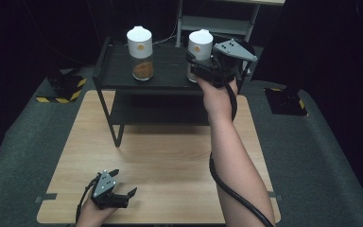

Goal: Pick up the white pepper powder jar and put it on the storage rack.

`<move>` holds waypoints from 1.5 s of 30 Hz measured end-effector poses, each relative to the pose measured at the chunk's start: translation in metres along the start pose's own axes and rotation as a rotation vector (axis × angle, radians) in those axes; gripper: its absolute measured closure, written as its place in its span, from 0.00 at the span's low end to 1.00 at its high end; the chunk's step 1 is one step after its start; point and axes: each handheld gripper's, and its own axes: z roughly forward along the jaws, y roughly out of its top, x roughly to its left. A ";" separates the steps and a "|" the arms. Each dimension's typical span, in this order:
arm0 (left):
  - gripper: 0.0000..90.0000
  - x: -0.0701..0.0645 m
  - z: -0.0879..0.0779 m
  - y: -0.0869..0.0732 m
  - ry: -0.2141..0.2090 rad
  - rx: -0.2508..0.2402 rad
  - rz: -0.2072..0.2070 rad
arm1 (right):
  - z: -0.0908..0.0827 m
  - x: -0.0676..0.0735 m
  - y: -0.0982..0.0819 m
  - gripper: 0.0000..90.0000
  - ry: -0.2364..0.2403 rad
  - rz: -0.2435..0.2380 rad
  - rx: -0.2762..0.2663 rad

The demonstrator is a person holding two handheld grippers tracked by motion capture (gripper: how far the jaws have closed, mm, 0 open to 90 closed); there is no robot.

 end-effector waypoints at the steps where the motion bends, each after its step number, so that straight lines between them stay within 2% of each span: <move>1: 0.02 0.000 0.000 0.000 0.000 0.000 0.000 | 0.001 0.000 -0.001 0.34 -0.001 0.002 -0.004; 8: 0.02 0.000 0.000 0.000 -0.001 0.001 0.004 | -0.001 -0.005 -0.008 0.34 0.007 0.040 -0.026; 30: 0.02 -0.001 0.000 0.000 0.000 0.003 0.010 | -0.003 0.000 -0.001 0.32 -0.009 0.025 -0.004; 35: 0.02 -0.001 0.000 0.001 0.000 0.004 0.013 | -0.004 0.000 0.002 0.24 -0.003 0.031 0.000; 41: 0.02 -0.001 0.000 0.001 -0.001 0.005 0.019 | -0.007 0.003 0.001 0.07 -0.019 0.032 -0.003; 45: 0.02 -0.002 0.000 0.001 -0.001 0.006 0.019 | -0.010 0.004 -0.001 0.00 -0.025 0.035 -0.003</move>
